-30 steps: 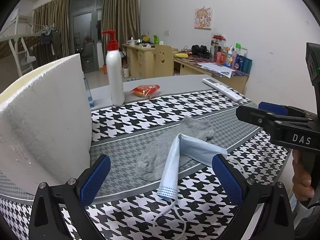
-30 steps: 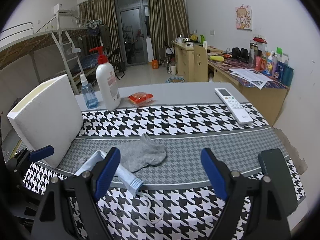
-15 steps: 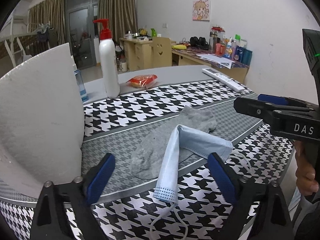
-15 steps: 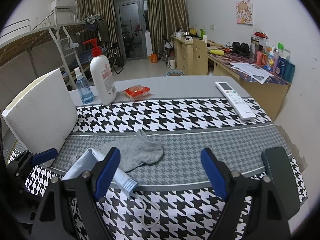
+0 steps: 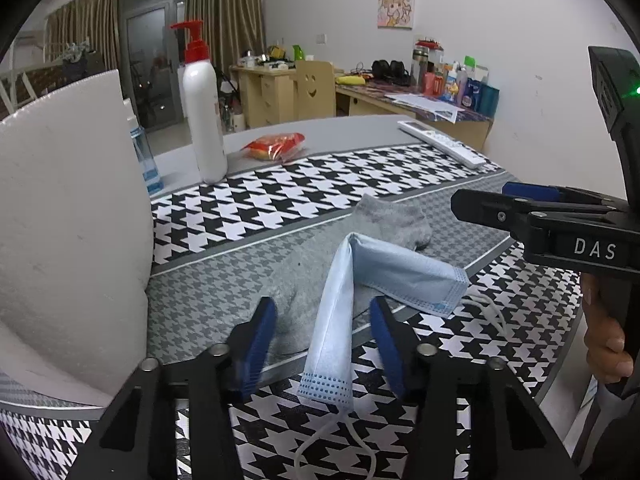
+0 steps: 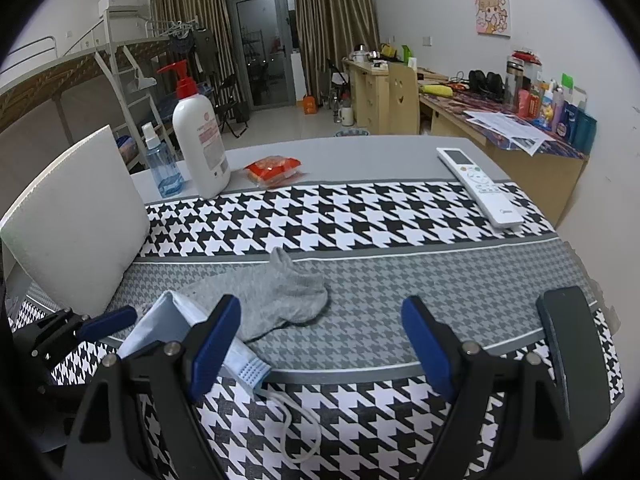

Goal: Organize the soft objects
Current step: 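Move the left gripper to the blue-and-white mask and close on it, then grasp the grey sock with the right gripper while the left holds the mask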

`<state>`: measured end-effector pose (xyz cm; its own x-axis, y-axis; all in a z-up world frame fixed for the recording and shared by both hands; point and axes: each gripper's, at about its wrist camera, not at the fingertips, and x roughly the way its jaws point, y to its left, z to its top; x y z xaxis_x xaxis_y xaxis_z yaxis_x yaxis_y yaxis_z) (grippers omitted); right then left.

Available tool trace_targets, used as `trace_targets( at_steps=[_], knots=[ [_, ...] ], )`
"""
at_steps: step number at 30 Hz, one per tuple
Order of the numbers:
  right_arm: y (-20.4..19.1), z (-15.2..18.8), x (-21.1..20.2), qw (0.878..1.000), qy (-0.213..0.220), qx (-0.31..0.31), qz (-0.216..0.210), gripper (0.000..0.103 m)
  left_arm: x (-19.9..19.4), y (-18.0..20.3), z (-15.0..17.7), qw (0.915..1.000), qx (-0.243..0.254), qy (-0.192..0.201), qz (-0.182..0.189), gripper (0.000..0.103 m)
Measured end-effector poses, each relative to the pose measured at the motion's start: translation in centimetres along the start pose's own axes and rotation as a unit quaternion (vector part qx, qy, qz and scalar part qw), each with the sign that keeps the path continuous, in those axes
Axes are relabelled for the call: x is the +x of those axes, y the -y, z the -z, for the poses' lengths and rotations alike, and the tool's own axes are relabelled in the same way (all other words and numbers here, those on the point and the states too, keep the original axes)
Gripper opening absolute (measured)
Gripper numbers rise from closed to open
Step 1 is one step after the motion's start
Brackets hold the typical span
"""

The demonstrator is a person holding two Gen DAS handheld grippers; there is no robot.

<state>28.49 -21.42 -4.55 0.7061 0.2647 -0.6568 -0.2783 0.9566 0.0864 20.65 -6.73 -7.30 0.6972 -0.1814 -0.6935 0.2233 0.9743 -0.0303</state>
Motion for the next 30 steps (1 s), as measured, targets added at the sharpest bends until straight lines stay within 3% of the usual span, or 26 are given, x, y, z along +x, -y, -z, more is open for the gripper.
trace_targets(
  at_steps=[8,30],
  knots=[
    [-0.3,0.1,0.9,1.0,-0.012,-0.007,-0.008,0.086,0.3,0.1,0.1,1.0,0.007,-0.003,0.001,0.02],
    [-2.4,-0.2,3.2,0.999,-0.042,-0.026,-0.005,0.086,-2.6,-2.5,0.7,0.9996,-0.017,0.02,-0.007,0.016]
  ],
)
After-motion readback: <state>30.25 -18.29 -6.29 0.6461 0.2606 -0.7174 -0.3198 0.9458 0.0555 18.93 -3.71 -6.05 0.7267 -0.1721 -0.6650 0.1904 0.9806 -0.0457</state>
